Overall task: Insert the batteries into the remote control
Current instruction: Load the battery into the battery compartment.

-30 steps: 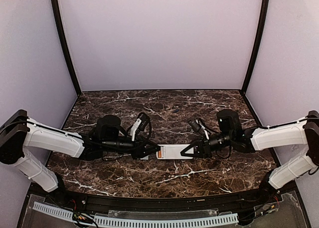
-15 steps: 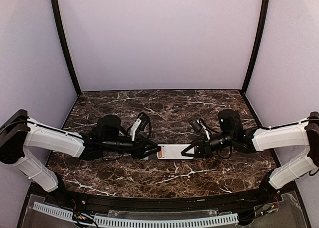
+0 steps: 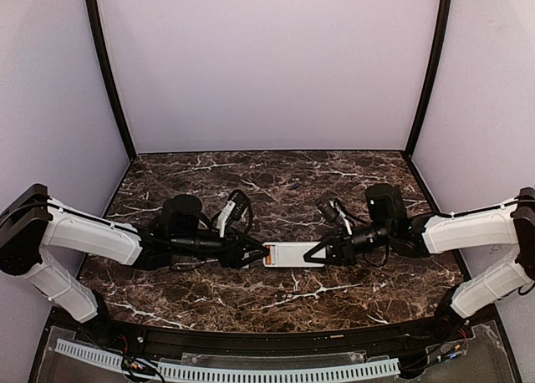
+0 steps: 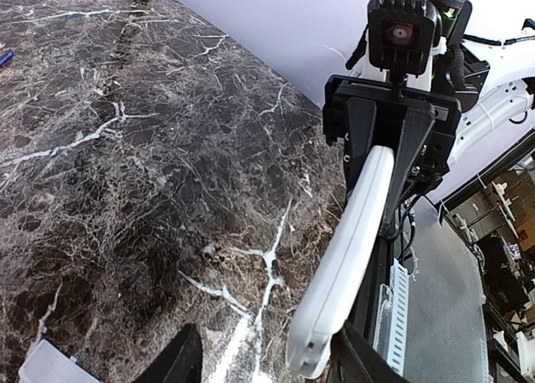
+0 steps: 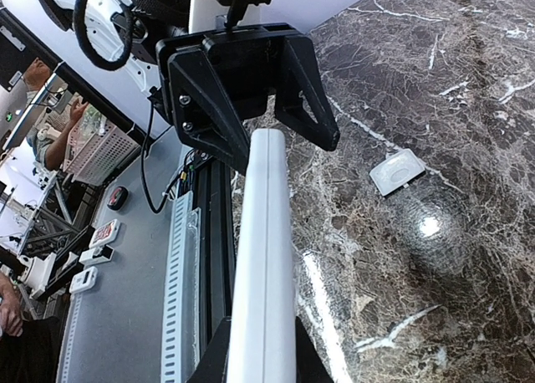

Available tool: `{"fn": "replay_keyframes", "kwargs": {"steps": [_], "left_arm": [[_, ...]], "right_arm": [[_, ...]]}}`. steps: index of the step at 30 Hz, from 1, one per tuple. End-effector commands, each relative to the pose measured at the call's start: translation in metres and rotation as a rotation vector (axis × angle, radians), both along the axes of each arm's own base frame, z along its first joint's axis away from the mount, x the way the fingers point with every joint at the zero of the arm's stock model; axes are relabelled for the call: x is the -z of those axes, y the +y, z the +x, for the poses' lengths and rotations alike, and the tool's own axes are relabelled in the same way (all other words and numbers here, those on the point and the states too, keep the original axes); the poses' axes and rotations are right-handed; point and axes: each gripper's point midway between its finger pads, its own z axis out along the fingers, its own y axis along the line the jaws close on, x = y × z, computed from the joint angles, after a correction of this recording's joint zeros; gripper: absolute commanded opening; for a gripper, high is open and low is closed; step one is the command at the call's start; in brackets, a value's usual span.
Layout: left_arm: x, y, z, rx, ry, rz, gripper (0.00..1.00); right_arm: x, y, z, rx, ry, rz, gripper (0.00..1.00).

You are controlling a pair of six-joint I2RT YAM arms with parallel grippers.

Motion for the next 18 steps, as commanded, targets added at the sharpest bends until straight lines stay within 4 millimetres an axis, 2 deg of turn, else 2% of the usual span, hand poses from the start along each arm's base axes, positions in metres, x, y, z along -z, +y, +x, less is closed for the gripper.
{"fn": "replay_keyframes", "kwargs": {"steps": [1, 5, 9, 11, 18], "left_arm": [[0.001, -0.003, 0.006, -0.015, 0.021, -0.006, 0.52], [0.011, -0.003, 0.014, -0.054, 0.043, 0.028, 0.46], [0.019, -0.001, 0.019, -0.084, 0.055, 0.059, 0.28], [0.021, -0.002, 0.019, -0.084, 0.055, 0.065, 0.23], [0.032, 0.004, 0.025, -0.111, 0.05, 0.148, 0.22]], "right_arm": [[-0.011, 0.006, 0.005, -0.007, -0.048, 0.03, 0.0], [-0.012, 0.005, 0.004, -0.01, -0.051, 0.035, 0.0], [-0.014, 0.004, 0.002, -0.01, -0.058, 0.041, 0.0], [-0.012, 0.003, 0.003, -0.004, -0.054, 0.036, 0.0], [-0.009, -0.004, 0.01, 0.031, -0.03, 0.039, 0.0]]}}
